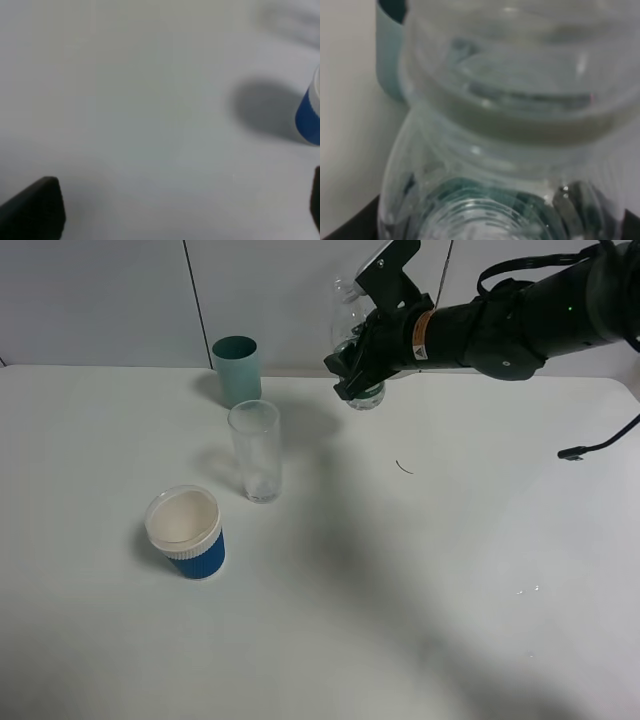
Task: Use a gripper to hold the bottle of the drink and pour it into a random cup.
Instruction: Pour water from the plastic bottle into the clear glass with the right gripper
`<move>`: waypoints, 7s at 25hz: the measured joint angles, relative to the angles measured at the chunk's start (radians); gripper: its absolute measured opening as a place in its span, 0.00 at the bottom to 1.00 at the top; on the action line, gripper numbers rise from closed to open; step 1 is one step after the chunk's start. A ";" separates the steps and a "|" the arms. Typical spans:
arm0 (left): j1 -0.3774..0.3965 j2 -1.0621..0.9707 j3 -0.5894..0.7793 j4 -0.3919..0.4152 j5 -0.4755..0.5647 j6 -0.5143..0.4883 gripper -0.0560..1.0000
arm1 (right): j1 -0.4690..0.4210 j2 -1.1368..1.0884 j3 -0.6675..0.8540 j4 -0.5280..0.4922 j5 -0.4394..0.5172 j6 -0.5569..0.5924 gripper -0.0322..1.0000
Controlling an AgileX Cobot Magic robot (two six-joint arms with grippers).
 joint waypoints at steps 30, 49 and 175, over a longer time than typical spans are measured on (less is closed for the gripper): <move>0.000 0.000 0.000 0.000 0.000 0.000 0.99 | 0.208 0.152 -0.234 -0.307 0.282 0.134 0.57; 0.000 0.000 0.000 0.000 0.000 0.000 0.99 | 0.230 0.155 -0.234 -0.443 0.393 0.038 0.57; 0.000 0.000 0.000 0.000 0.000 0.000 0.99 | 0.272 0.141 -0.257 -0.586 0.495 -0.618 0.57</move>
